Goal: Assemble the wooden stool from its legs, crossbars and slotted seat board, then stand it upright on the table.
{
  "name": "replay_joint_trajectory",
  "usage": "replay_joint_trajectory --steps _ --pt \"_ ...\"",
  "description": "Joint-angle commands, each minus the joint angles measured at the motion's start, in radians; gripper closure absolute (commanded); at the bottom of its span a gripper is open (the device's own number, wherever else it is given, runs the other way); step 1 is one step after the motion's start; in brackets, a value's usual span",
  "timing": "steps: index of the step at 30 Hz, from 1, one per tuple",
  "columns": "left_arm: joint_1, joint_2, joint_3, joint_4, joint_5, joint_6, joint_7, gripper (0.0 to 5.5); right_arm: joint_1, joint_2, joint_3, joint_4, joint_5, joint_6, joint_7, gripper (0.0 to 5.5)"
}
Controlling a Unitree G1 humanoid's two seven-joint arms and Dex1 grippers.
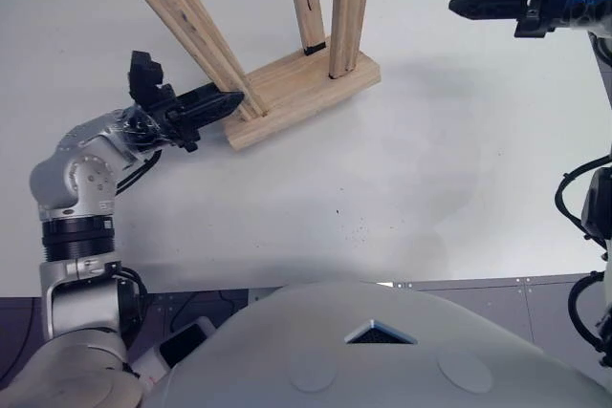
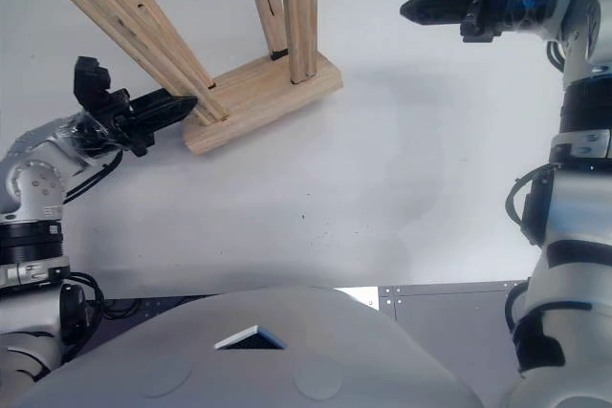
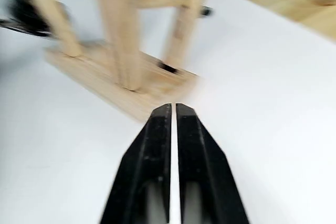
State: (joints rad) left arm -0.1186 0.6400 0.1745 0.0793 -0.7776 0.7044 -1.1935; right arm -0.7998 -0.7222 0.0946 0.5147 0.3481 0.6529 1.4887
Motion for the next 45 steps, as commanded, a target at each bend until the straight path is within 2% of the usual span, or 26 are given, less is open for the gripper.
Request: replay_joint_trajectory --steps 1,8,12,15,18,21,26,28,31,34,37,39,43,45 --pt "-0.012 0.045 0.004 -0.025 -0.069 0.09 -0.081 4.46 -0.054 0.049 0.012 0.023 0.064 0.131 0.062 4.57" --pt "-0.026 0.043 -0.026 -0.037 -0.05 0.109 -0.114 4.48 -0.068 0.141 0.128 0.106 0.067 0.228 0.12 3.3" --pt "-0.035 0.037 -0.035 -0.046 -0.051 0.11 -0.118 4.49 -0.063 0.145 0.238 0.118 0.127 0.279 0.125 3.26" --pt "-0.064 0.028 -0.055 -0.042 -0.058 0.119 -0.133 4.49 -0.047 0.169 0.275 0.119 0.155 0.296 0.125 3.26" --pt "-0.086 0.025 -0.071 -0.031 -0.052 0.125 -0.142 4.5 -0.063 0.229 0.249 0.188 0.15 0.331 0.118 3.26" --pt "-0.104 0.024 -0.082 -0.011 -0.045 0.126 -0.152 4.5 -0.063 0.268 0.228 0.237 0.123 0.328 0.087 3.66" --pt "-0.116 0.025 -0.091 0.006 -0.035 0.126 -0.156 4.52 -0.079 0.284 0.171 0.298 0.111 0.316 0.078 3.66" --pt "-0.143 0.009 -0.09 0.039 -0.021 0.139 -0.108 4.52 -0.082 0.292 0.191 0.301 0.105 0.376 0.087 3.9" --pt "-0.21 -0.022 -0.073 0.14 -0.001 0.182 -0.003 4.53 -0.111 0.312 0.188 0.355 0.102 0.519 0.048 3.98" --pt "-0.289 -0.059 -0.037 0.259 0.013 0.238 0.121 4.53 -0.122 0.353 0.157 0.408 0.09 0.627 -0.073 4.03" --pt "-0.353 -0.085 -0.007 0.384 0.04 0.262 0.213 4.53 -0.141 0.396 0.094 0.459 0.084 0.653 -0.205 4.03" --pt "-0.384 -0.086 0.012 0.445 0.049 0.269 0.248 3.86 -0.153 0.415 0.055 0.478 0.087 0.667 -0.26 4.03" --pt "-0.427 -0.067 0.033 0.524 0.074 0.289 0.286 3.09 -0.167 0.423 -0.003 0.501 0.092 0.688 -0.33 3.14" --pt "-0.439 -0.05 0.035 0.549 0.088 0.286 0.29 3.06 -0.172 0.415 -0.028 0.514 0.09 0.684 -0.356 2.78"
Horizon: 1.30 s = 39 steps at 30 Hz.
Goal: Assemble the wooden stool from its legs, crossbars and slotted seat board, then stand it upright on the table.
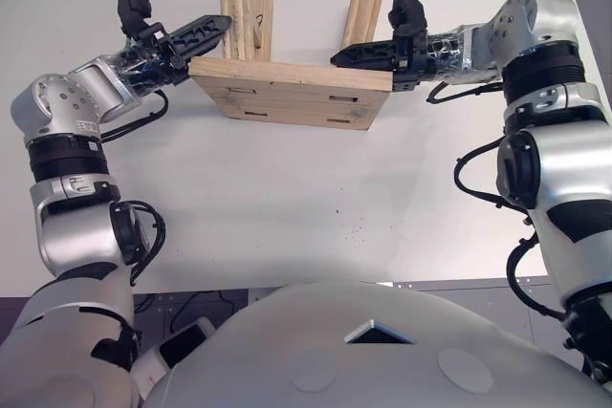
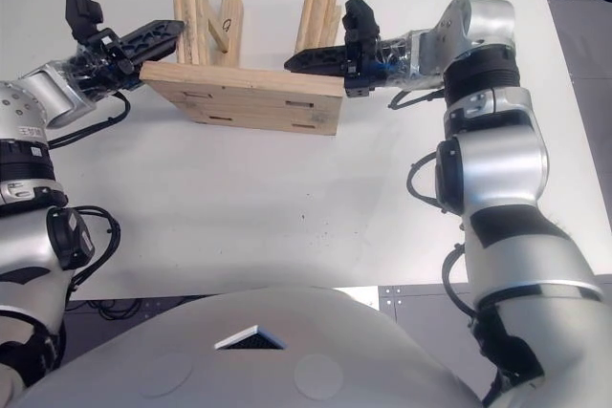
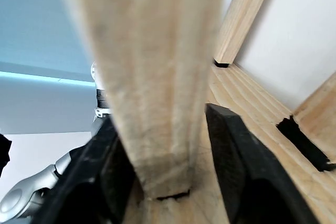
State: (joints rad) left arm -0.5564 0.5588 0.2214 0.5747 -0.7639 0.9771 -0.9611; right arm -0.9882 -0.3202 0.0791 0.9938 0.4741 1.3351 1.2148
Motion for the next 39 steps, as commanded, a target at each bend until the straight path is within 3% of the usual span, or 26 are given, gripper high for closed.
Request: replay_joint_trajectory --steps 1,3,9,12,16,19,25,36,39 --pt "-0.005 0.038 -0.006 0.062 0.076 0.01 0.059 3.06 0.011 0.008 -0.027 0.044 -0.036 -0.003 -0.095 2.63" --pt "-0.006 0.055 0.029 0.072 0.067 -0.009 0.054 3.06 -0.005 -0.011 -0.067 0.061 -0.026 -0.013 -0.11 2.35" --pt "0.018 0.07 0.191 0.092 0.036 -0.181 0.024 3.06 -0.042 -0.112 -0.273 0.098 0.051 -0.028 -0.153 2.35" --pt "0.086 0.081 0.151 0.066 0.12 -0.347 -0.046 3.06 -0.031 -0.144 -0.359 0.079 0.083 -0.051 -0.185 2.35" --pt "0.231 0.108 0.011 -0.092 0.252 -0.612 -0.252 3.06 0.27 -0.218 -0.197 -0.398 -0.018 -0.415 -0.037 2.35" --pt "0.26 0.137 -0.049 -0.143 0.311 -0.717 -0.344 3.06 0.439 -0.266 -0.085 -0.494 -0.168 -0.755 -0.003 2.35" --pt "0.205 0.121 -0.146 -0.102 0.409 -0.836 -0.388 3.06 0.533 -0.284 -0.007 -0.638 -0.109 -0.695 0.174 2.35" --pt "0.059 0.057 -0.229 0.134 0.519 -1.04 -0.414 3.06 0.481 -0.149 0.043 -0.613 -0.102 -0.712 0.089 2.35" --pt "0.024 0.021 -0.248 0.205 0.543 -1.092 -0.419 3.06 0.465 -0.125 0.058 -0.563 -0.127 -0.752 0.053 2.74"
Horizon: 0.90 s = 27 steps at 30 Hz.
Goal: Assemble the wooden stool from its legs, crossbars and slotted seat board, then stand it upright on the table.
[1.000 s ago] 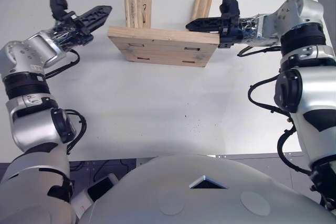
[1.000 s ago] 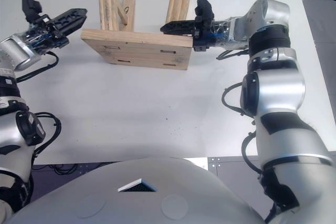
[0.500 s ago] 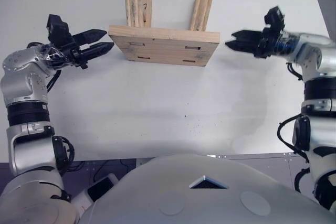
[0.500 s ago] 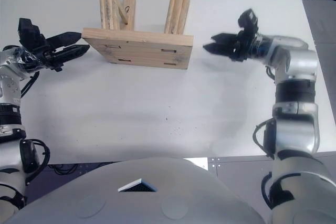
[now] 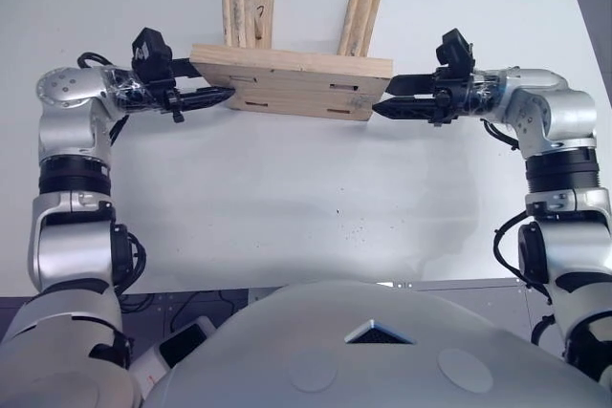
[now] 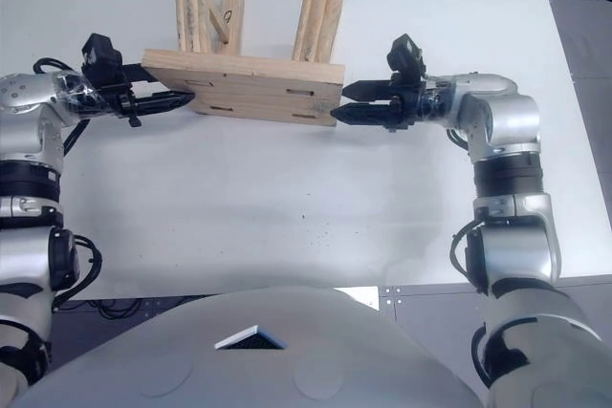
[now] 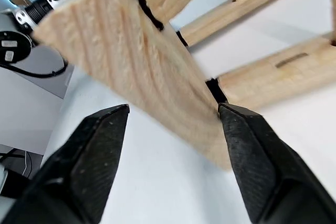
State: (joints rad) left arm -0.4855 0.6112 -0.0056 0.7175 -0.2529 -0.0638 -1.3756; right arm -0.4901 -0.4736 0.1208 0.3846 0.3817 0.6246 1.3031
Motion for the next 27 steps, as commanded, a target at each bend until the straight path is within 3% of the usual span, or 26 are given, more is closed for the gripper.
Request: replay_joint_trajectory --steps 1,4,7,10,12,15,18,21,24,27 --pt "-0.05 -0.036 -0.027 0.078 0.037 -0.057 -0.017 3.2 -0.039 0.035 0.019 0.06 -0.04 -0.05 -0.045 2.91" --pt "-0.052 -0.03 -0.03 0.105 0.031 -0.004 -0.054 3.47 -0.049 0.031 0.037 0.074 -0.05 -0.011 -0.046 3.14" --pt "-0.043 -0.001 -0.036 0.058 -0.001 0.184 -0.111 3.55 -0.071 0.002 0.062 0.071 -0.024 0.148 0.003 3.17" --pt "0.039 0.087 -0.031 -0.198 -0.132 0.524 -0.192 3.65 -0.121 -0.035 0.06 -0.028 0.114 0.425 0.08 3.17" --pt "0.144 0.167 0.064 -0.505 -0.362 0.838 -0.166 3.7 -0.173 -0.054 0.027 -0.135 0.242 0.685 0.083 3.17" --pt "0.174 0.181 0.27 -0.747 -0.647 1.279 0.027 3.76 -0.26 -0.101 0.011 -0.193 0.454 0.958 0.021 3.18" --pt "0.043 0.123 0.454 -0.759 -0.684 1.639 0.184 3.78 -0.402 -0.186 0.066 -0.035 0.684 0.99 -0.06 3.29" --pt "-0.039 0.127 0.498 -0.716 -0.758 1.678 0.35 3.78 -0.535 -0.186 0.062 0.222 0.739 0.99 -0.153 3.53" --pt "-0.211 0.045 0.592 -0.606 -0.757 1.678 0.618 3.78 -0.654 -0.155 0.068 0.433 0.781 0.99 -0.253 3.65" --pt "-0.329 -0.05 0.7 -0.553 -0.779 1.678 0.911 3.81 -0.819 -0.091 -0.045 0.735 0.707 0.99 -0.407 3.85"
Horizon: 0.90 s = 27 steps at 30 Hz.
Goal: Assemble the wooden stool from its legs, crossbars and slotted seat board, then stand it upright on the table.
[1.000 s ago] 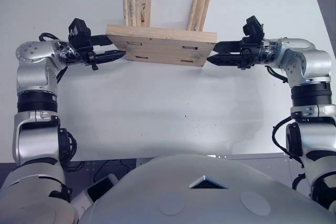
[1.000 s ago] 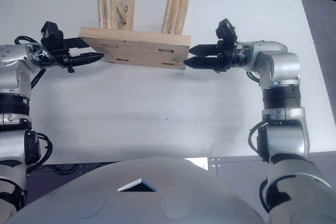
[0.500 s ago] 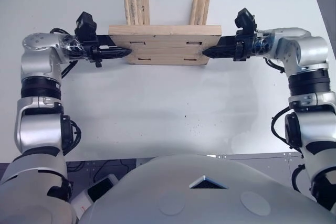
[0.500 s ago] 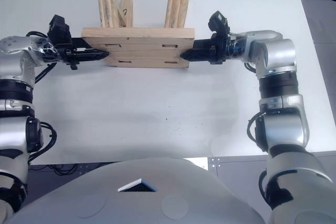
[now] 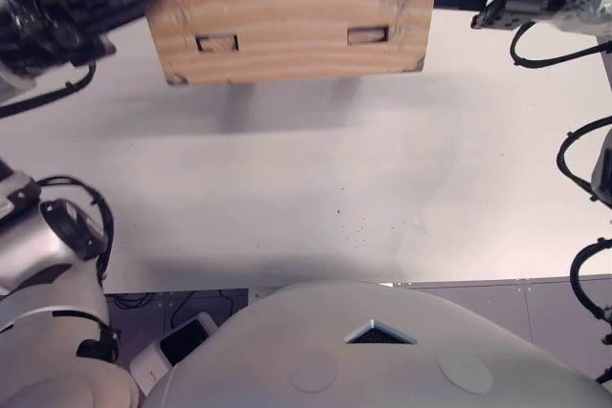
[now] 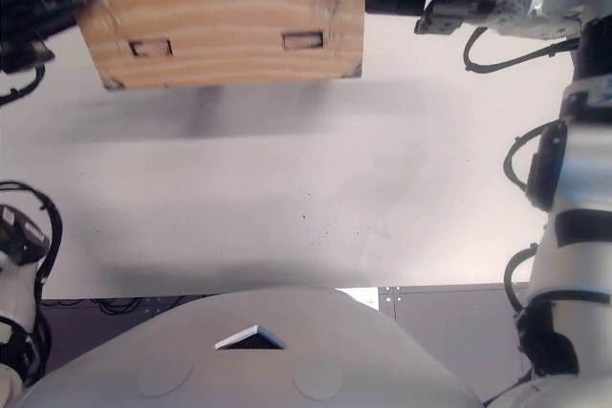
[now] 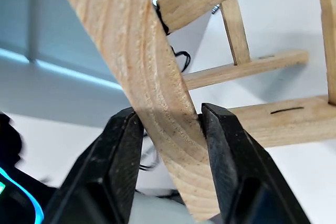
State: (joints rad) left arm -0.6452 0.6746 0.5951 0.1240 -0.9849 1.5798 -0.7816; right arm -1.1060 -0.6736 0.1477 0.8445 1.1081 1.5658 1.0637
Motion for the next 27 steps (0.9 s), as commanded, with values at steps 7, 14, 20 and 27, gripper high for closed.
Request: replay_joint_trajectory --steps 7,14,20,27 --pt "-0.222 -0.267 0.181 0.241 0.18 -0.214 0.619 3.2 -0.185 0.237 -0.363 0.5 -0.131 -0.31 -0.625 3.59" --pt "-0.107 -0.248 0.178 0.242 0.246 -0.678 0.491 2.14 -0.046 0.242 -0.565 0.29 -0.146 -0.543 -0.673 2.31" --pt "0.371 -0.481 -0.055 -0.011 0.551 -1.133 0.564 2.14 0.491 0.404 -0.43 -0.571 -0.446 -1.029 -0.804 2.57" --pt "0.747 -0.754 -0.303 -0.291 0.71 -1.268 0.689 2.76 0.963 0.503 -0.16 -0.953 -0.8 -1.228 -0.994 3.74"
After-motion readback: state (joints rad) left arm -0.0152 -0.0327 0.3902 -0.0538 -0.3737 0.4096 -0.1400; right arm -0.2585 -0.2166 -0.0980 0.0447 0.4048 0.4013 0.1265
